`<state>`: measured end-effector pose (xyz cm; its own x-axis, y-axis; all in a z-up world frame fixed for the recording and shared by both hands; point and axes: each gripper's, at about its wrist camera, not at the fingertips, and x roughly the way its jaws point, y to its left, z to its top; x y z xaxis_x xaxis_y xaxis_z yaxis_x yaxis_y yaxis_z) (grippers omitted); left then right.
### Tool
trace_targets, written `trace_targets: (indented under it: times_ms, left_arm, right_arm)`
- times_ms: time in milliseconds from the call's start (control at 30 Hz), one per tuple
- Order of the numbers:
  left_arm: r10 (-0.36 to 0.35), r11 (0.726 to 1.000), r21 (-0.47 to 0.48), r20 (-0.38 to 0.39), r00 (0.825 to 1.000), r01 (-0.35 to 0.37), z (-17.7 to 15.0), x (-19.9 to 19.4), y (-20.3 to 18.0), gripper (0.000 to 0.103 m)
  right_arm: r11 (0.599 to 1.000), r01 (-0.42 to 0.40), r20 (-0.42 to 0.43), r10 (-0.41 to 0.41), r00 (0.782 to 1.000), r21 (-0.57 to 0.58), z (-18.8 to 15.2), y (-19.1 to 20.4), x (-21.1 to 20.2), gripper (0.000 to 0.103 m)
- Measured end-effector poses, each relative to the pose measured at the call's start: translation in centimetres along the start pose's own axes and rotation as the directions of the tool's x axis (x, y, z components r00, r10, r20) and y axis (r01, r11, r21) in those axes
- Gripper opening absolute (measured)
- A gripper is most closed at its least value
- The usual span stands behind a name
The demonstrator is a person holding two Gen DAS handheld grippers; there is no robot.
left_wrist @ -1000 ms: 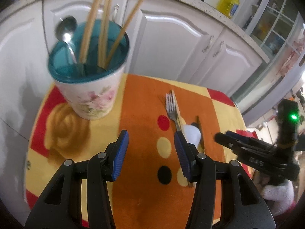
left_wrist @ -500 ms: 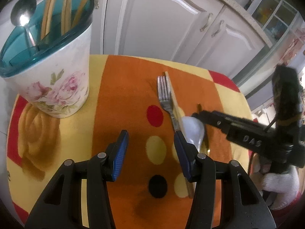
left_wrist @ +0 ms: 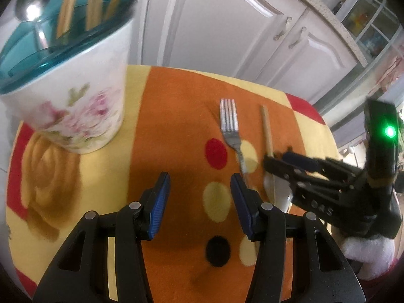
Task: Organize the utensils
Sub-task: 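Lower the left tool onto the silver fork and close on it, then lower the right tool onto the wooden chopstick and close on it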
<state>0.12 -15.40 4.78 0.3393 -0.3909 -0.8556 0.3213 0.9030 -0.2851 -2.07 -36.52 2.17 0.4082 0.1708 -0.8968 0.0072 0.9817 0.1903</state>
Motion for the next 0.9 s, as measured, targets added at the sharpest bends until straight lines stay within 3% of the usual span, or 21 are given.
trace_targets:
  times_ms: [300,400,433,567,733,800,900]
  left_arm:
    - [-0.035,0.998,0.046,-0.046,0.998,0.037,2.1,3.7,-3.6,0.046]
    - [-0.009,0.999,0.042,-0.037,0.999,0.011,2.5,4.8,-4.1,0.030]
    - [0.005,0.999,0.050,-0.042,0.999,-0.002,2.6,5.0,-4.2,0.013]
    - [-0.005,0.997,0.076,-0.033,0.999,0.007,2.1,5.0,-4.0,0.009]
    - [0.011,0.998,0.065,-0.045,0.999,-0.008,0.7,3.4,-2.4,0.005]
    - [0.019,0.998,0.067,-0.040,0.999,-0.016,0.0,2.4,-1.4,0.005]
    - [0.032,0.998,0.053,-0.043,0.999,-0.030,-1.0,1.3,0.1,0.005]
  right_arm:
    - [0.974,-0.124,0.106,0.105,0.989,0.192,-1.5,-6.1,-4.6,0.039]
    - [0.968,-0.135,0.117,0.112,0.987,0.213,-1.1,-6.8,-4.9,0.039]
    - [0.967,-0.137,0.115,0.114,0.987,0.214,-1.0,-6.9,-4.7,0.039]
    - [0.968,-0.150,0.104,0.131,0.986,0.200,0.0,-6.1,-3.7,0.039]
    - [0.976,-0.146,0.032,0.143,0.989,0.164,2.7,-4.9,0.1,0.039]
    - [0.984,-0.123,0.049,0.117,0.992,0.130,3.4,-4.1,0.6,0.033]
    - [0.989,-0.126,0.019,0.125,0.992,0.083,4.3,-2.3,1.6,0.015]
